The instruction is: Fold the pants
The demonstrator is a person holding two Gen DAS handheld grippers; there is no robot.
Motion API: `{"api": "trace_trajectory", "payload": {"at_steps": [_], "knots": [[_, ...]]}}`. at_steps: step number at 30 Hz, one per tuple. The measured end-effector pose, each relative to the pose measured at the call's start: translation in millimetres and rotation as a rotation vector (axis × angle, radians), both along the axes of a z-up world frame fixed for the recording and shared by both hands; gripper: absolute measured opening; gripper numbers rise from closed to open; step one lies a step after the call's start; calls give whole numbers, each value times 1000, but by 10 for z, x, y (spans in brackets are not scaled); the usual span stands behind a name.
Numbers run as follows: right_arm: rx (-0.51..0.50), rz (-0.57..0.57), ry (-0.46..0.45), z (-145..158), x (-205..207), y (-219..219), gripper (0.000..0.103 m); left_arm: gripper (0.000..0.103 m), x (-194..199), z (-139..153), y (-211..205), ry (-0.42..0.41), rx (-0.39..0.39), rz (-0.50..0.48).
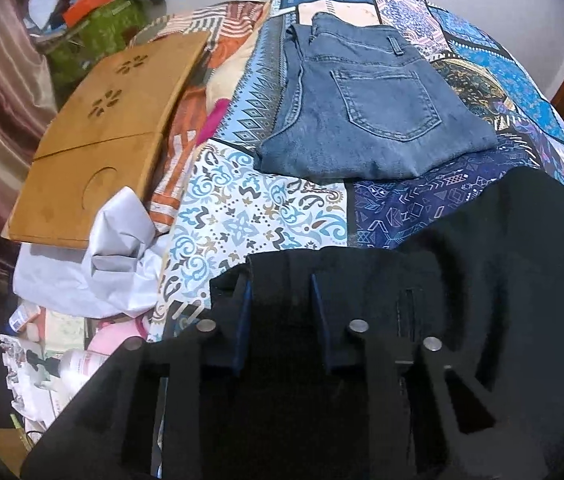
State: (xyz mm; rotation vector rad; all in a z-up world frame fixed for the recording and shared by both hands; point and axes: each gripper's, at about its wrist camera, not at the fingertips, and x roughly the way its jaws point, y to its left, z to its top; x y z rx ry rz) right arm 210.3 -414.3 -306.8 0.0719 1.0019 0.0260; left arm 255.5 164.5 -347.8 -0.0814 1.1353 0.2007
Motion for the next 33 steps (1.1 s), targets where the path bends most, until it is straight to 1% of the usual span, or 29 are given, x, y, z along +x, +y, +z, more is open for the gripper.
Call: {"api": "trace_trajectory", "payload": {"at_steps": [1,3,4,7,9,13,16,19,21,22,23,24,26,28,29,33], "knots": [[-29,7,-10,27,-7,47,15,23,-17,21,-1,-10,20,14],[-108,28,-101,160,-79,157,14,21,-62,97,9,-43,56,45],[-130,26,-125,214,-92,184,13,20,-87,145,14,-63,76,59],[-128,-2,-179,365,-76,156,13,20,-130,228,46,-92,106,77],[-131,-18,-193,407,-26,118,13,20,-143,259,68,-98,116,84],[-150,-15,-188,387,168,143,13,20,-138,263,71,-103,126,93],[-157,-11,-145,255,340,189,13,20,-88,172,76,-69,126,95],[-155,1,-72,78,455,228,13,20,-37,36,52,-14,118,57],[-198,23,-59,29,439,331,14,20,-54,38,14,-6,119,20],[-218,36,-57,40,423,363,18,22,-75,70,7,-2,114,7],[-253,45,-60,71,400,413,18,26,-90,99,11,3,105,-2],[-276,53,-65,108,375,450,23,29,-111,147,19,3,89,-10],[-306,73,-86,232,305,527,52,43,-183,301,54,-30,82,-4],[-283,119,-129,412,181,621,54,52,-266,474,82,-74,69,7],[-270,144,-143,493,123,679,54,54,-324,559,99,-95,54,9],[-200,251,-194,825,-137,996,54,58,-541,790,130,-122,8,18]]}}
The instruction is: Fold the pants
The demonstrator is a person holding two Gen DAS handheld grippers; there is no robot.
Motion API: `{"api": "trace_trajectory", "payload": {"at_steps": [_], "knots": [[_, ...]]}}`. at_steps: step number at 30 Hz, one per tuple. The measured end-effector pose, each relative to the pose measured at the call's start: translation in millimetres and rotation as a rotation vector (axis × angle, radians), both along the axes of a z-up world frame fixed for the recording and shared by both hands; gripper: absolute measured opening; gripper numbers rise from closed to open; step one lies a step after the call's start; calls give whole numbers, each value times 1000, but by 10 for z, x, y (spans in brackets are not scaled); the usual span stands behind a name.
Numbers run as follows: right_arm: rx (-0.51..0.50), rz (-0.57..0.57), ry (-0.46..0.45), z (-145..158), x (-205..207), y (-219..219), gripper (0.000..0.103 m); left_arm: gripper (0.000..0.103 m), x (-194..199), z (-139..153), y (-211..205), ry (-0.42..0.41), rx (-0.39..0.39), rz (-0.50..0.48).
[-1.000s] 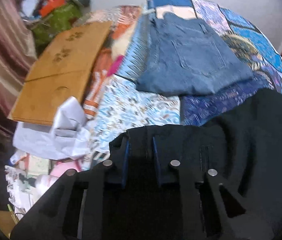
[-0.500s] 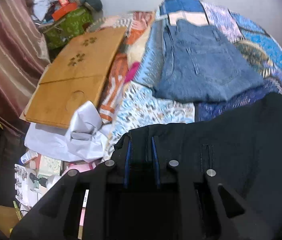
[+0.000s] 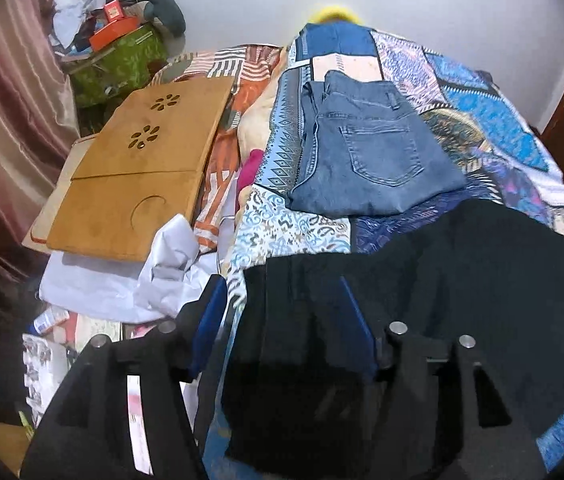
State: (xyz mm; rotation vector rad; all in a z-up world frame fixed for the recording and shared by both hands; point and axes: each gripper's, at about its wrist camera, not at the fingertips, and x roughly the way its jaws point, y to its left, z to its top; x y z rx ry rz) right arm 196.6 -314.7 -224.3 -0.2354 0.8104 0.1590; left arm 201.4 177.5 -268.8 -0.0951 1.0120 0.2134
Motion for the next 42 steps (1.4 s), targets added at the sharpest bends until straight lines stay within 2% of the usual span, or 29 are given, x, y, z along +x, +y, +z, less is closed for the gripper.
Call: {"api": "trace_trajectory", "payload": {"at_steps": [6,8,14,20,26,27,28,29,32,35,42], "knots": [[100,223,-9,272,-433,683,54,60,-463,130,-48,-10,-27,-43],[117,293,-4,289,-557,921,54,63,-626,138,-134,-12,-26,-84],[188,478,56,206,-874,1598,54,63,-931,99,-550,-13,34,-245],[186,578,105,29,-986,1993,54,63,-967,-31,-959,-5,17,-391],[169,601,152,-114,-932,2117,54,62,-863,-198,-1305,12,44,-496],[169,605,166,-150,-904,2127,54,61,-854,-212,-1335,13,47,-503],[173,604,173,-156,-916,2140,53,51,-849,-221,-1363,9,46,-512],[187,608,182,-170,-902,2131,46,42,-849,-220,-1380,6,37,-523],[221,613,190,-163,-915,2126,23,27,-871,-195,-1437,-13,59,-531],[231,623,175,-124,-941,2135,14,13,-894,-140,-1442,-24,72,-515],[291,636,173,-11,-1027,2053,11,8,-1002,4,-1423,-34,41,-514]]}}
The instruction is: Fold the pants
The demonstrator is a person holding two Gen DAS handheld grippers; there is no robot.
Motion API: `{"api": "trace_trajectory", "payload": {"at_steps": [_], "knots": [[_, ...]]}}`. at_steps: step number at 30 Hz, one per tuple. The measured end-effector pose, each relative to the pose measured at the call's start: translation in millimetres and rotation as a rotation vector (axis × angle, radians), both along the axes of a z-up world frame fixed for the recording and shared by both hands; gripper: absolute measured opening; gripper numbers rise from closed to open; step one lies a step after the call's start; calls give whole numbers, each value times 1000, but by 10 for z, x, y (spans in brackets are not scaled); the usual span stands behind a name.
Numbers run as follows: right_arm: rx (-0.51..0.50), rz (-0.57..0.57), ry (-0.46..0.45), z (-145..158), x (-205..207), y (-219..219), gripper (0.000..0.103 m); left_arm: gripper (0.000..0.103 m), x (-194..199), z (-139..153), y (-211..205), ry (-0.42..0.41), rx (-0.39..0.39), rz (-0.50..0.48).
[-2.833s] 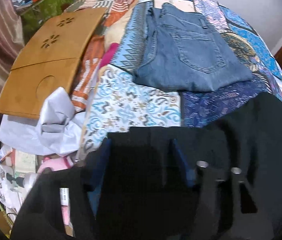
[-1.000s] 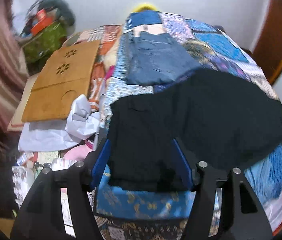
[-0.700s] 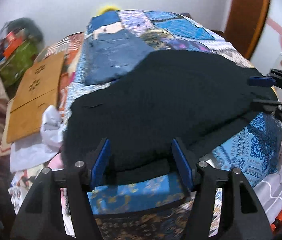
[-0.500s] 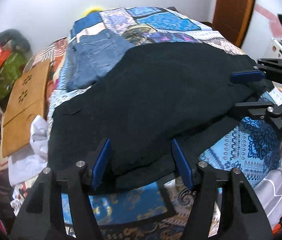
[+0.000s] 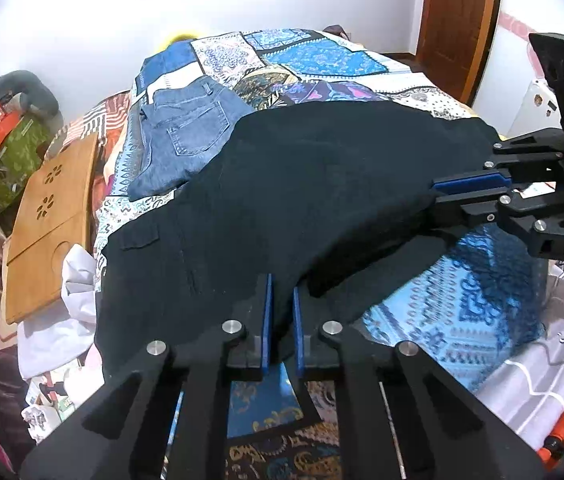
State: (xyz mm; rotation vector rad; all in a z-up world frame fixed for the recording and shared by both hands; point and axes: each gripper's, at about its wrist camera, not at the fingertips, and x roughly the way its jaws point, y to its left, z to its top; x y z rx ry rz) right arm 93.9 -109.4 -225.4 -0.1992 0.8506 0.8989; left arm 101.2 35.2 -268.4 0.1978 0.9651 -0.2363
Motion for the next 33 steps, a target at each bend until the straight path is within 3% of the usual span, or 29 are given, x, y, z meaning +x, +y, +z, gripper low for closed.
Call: {"api": "trace_trajectory", "payload": {"at_steps": [4,6,8,10,14,19,24,29,33], "knots": [[-1,-6,53,-94,-15,-27,12,9,-14,-107,33,56,-39,19],[-4,-20,74,-151,-4,-51,12,14,7,-141,85,84,-78,49],[7,-46,77,-137,15,-125,18,38,27,-98,150,99,-92,84],[22,-93,68,-79,57,-264,28,55,10,14,232,63,-100,119],[78,-237,33,70,186,-705,39,69,17,295,488,-27,-103,228],[85,-500,1,110,397,-1454,42,71,154,341,991,-44,-105,418],[4,-758,-9,-21,480,-2232,42,71,268,-4,1455,62,-116,569],[-63,-959,43,-235,453,-2896,42,71,301,-527,1640,219,-121,631],[-80,-1055,119,-451,432,-3232,42,69,256,-744,1666,268,-182,635]]}}
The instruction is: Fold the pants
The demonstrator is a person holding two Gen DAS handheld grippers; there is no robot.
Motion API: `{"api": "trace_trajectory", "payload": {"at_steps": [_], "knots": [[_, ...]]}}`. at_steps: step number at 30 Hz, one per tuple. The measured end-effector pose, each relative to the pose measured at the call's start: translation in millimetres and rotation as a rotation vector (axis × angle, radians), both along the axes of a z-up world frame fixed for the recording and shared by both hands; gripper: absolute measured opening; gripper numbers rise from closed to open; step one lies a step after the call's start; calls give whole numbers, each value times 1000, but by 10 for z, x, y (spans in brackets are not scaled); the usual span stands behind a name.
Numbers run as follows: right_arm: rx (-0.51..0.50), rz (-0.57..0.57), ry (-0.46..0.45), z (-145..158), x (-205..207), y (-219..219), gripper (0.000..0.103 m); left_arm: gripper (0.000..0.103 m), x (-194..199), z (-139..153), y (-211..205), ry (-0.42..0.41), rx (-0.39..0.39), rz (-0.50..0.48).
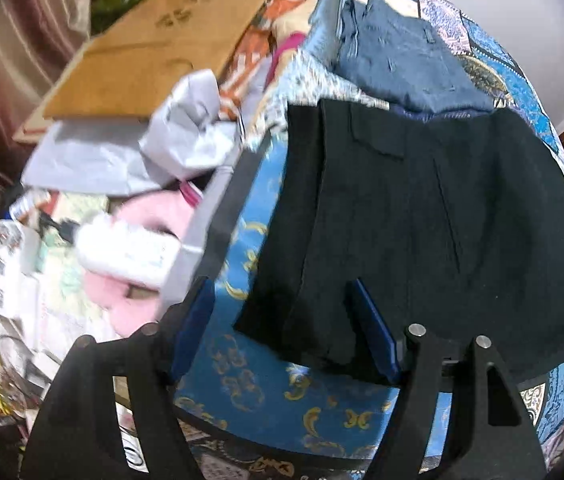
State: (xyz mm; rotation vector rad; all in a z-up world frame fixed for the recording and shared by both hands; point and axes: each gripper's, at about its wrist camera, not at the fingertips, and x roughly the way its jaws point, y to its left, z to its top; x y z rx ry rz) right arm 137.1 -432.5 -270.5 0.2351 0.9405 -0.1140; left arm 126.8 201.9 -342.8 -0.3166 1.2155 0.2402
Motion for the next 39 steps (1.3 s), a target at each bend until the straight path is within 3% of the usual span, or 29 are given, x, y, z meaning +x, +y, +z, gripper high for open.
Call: {"api": "trace_trajectory", "payload": {"at_steps": [3,5,9,10,13,15,17,20,23,29,34,36,39], "knots": [[20,-24,56,-194,-9,-126,42,52,-24,-21,-53,-20,-39,-9],[35,-13,81,-286,-10,-114,42,33,-2,5,-130,-33,-43,-37],[67,5,88,-412,-11,-105,46,30,52,24,-255,-32,41,-67],[80,8,80,-404,-34,-110,51,30,60,26,-269,-32,52,-72],[93,33,69,-405,-57,-79,51,30,59,24,-261,-37,60,-69],[51,55,68,-416,-57,-16,43,29,58,21,-251,-42,66,-62],[-9,87,52,-417,-56,76,27,27,68,35,-277,-48,95,-57],[-116,128,21,-375,-46,200,16,25,72,81,-329,-56,149,-62],[-229,153,-2,-334,27,273,12,24,46,164,-386,-75,205,-75],[-274,125,16,-389,339,130,9,25,-3,145,-406,-70,200,-80],[-207,123,36,-275,352,37,14,27,0,283,-446,-79,237,-117],[-203,114,19,-166,285,-6,21,27,6,449,-470,-107,261,-128],[-162,84,-27,8,155,-40,41,29,51,768,-569,-172,281,-157]]}}
